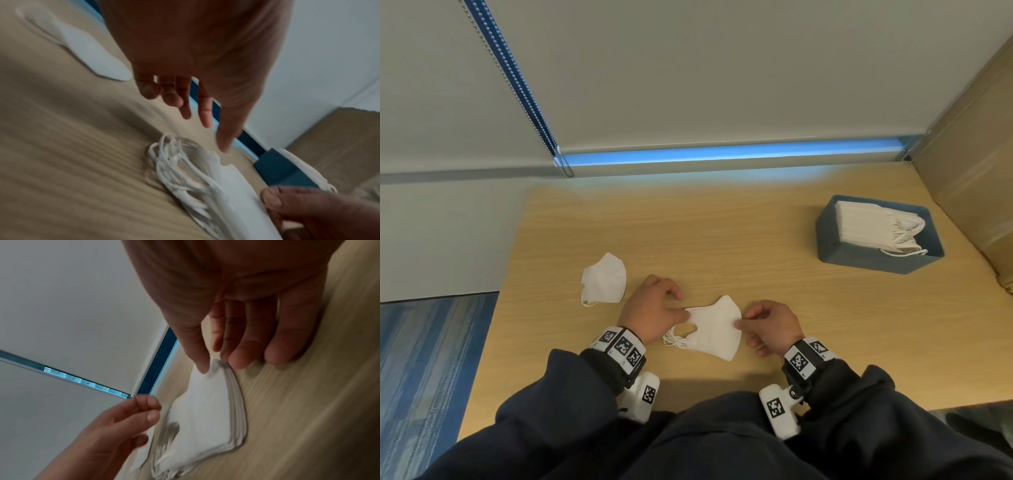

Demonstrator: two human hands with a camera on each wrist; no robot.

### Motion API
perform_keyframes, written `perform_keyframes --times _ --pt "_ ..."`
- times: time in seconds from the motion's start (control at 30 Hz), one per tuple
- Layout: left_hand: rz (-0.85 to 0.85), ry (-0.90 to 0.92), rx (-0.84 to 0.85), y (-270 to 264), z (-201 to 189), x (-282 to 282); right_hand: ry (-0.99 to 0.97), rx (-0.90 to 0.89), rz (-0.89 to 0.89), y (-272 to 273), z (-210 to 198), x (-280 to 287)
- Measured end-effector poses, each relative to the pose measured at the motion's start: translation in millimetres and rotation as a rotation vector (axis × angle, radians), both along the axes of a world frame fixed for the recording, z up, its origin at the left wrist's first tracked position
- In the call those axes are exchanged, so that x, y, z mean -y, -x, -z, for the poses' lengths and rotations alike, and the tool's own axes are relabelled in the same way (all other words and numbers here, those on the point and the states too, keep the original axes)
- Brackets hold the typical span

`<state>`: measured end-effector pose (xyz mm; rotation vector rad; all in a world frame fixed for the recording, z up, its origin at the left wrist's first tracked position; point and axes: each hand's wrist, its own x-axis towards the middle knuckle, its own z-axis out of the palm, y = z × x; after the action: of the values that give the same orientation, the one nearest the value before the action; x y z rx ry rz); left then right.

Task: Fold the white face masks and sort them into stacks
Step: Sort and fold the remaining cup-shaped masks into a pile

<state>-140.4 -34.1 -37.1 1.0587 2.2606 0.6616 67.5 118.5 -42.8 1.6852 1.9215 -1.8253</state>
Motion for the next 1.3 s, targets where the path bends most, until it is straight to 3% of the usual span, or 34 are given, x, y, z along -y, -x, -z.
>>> perform_keyframes --times 0.1,0.2,0.3,0.43,0.7,0.77,0.83,0.9,1.0,1.07,1.2,1.3 --pt "0.367 -0.022 -0.094 -12 -5 -12 -0.094 0.003 -0.011 5 0 1" --pt "0.678 0.119 -0.258 -30 2 -23 -0.129 0.032 -0.067 10 -1 0" --pt "0.707 0.155 -0.355 -32 9 -30 -0.142 0.073 -0.102 13 -2 -2" --pt "0.705 0.116 -0.32 -25 11 -31 -0.159 0.086 -0.103 18 -2 -6" --pt "0.569 0.012 -0.08 -16 18 -26 -0.246 0.145 -0.236 24 -1 -9" --pt "0.325 -0.087 0.077 -1 10 -24 -0.266 0.151 -0.247 25 -5 -14" --pt "-0.018 -0.175 -0.031 32 3 -14 -0.296 0.107 -0.214 26 -12 -18" --pt "-0.218 -0.075 -0.249 63 -4 5 -0.309 -0.007 -0.161 27 -20 -20" --pt "-0.238 0.28 -0.316 87 -4 33 -0.256 -0.184 -0.107 38 -29 -17" --pt "-0.23 0.381 -0.309 89 0 44 -0.178 -0.26 -0.104 49 -35 -11" --pt "-0.222 0.34 -0.373 79 -5 49 -0.062 -0.324 -0.138 75 -48 6" --pt "-0.376 0.069 -0.195 67 -24 42 0.087 -0.34 -0.146 91 -55 20"
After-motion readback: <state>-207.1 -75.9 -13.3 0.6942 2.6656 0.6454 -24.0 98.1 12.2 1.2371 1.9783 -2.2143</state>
